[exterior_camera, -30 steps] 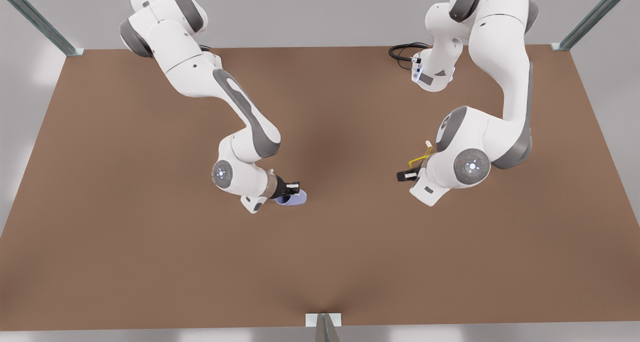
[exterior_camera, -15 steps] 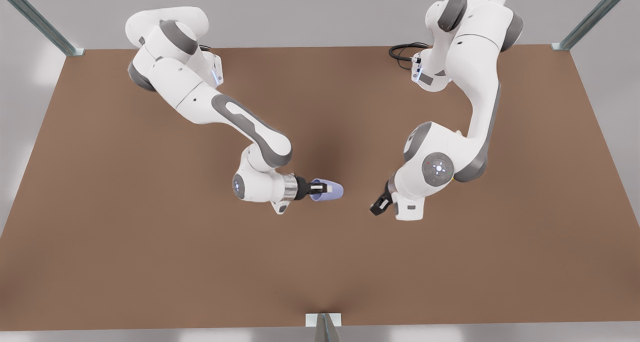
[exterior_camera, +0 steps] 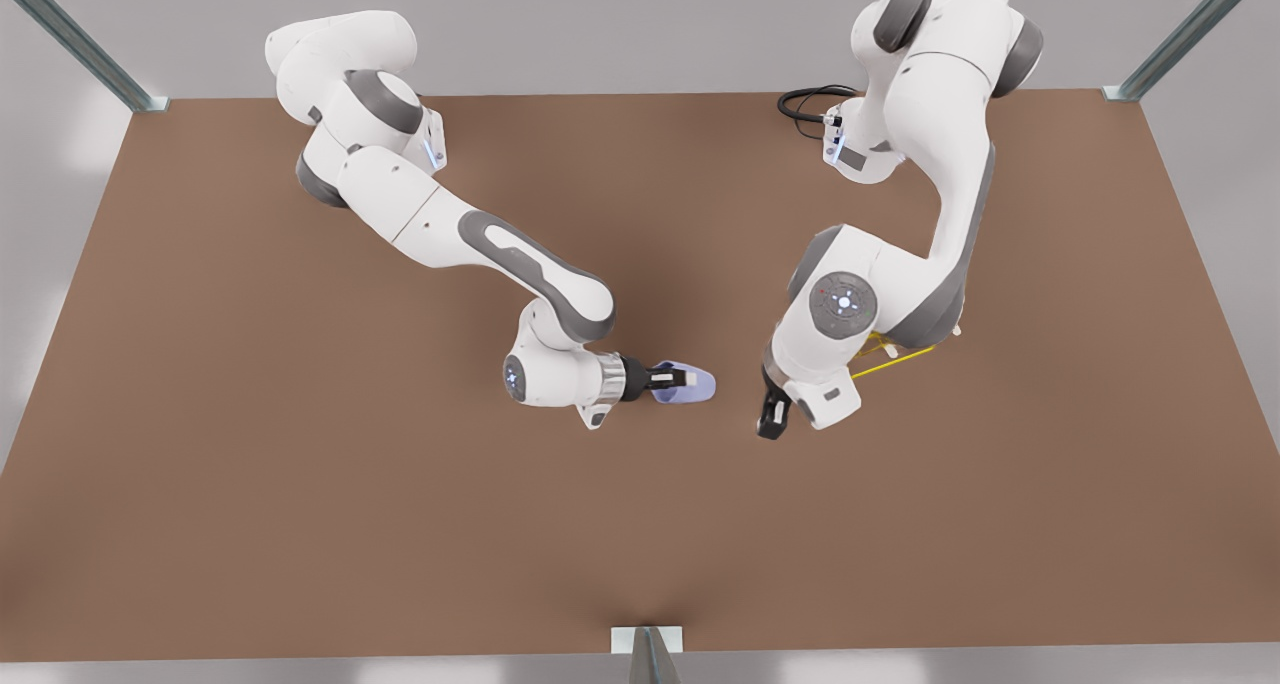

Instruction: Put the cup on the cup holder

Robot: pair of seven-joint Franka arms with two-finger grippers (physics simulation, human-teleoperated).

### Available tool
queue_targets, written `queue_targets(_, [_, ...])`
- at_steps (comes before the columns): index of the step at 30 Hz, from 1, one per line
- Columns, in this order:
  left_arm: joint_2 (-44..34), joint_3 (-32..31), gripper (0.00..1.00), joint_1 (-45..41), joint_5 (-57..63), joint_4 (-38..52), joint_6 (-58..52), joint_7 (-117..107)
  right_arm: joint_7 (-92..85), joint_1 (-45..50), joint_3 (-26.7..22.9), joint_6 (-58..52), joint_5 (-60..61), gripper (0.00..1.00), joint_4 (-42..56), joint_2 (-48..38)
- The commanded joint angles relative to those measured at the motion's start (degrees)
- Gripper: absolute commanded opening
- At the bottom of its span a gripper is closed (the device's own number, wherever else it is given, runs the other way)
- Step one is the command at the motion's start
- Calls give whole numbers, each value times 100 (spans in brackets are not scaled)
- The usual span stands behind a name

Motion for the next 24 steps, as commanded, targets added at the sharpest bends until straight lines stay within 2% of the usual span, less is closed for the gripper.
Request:
queue_targets(1, [-17,-140,100,-68,456,-5,-349,-2266,-63,3,-7,44,-95,100,-10,-5])
queue_targets(9, [405,-203,100,-771,421,-357,750,-4112,8,-120,-33,26,-314,100,-124,-32])
queue_targets(15, [458,-194,100,-780,483,-427,768,-4103,17,-296,-7,9,-384,100,-274,-102])
queue_targets(22, [783,-194,100,-877,527,-480,1295,-4086,17,-814,257,-18,-587,100,-695,-287])
queue_targets(24, [862,-194,100,-965,527,-690,1541,-4103,8,-1368,538,-53,-692,100,-1205,-603])
